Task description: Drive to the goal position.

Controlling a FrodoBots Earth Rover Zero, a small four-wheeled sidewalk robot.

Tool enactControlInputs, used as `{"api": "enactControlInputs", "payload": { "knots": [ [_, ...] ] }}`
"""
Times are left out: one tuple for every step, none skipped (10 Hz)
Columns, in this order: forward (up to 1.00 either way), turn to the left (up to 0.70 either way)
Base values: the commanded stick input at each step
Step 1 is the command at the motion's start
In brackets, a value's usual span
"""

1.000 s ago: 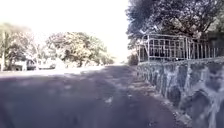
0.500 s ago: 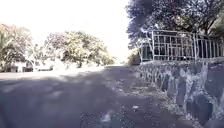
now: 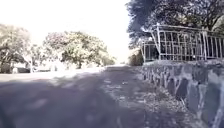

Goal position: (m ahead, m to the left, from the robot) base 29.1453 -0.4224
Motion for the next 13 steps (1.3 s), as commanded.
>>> {"api": "enactControlInputs", "payload": {
  "knots": [
    [1.0,0.0],
    [1.0,0.0],
    [1.0,0.0],
    [1.0,-0.06],
    [1.0,-0.18],
    [1.0,-0.25],
    [1.0,-0.14],
    [1.0,-0.03],
    [1.0,0.0],
    [1.0,0.0],
    [1.0,0.0],
    [1.0,0.0],
    [1.0,0.0]
  ]
}}
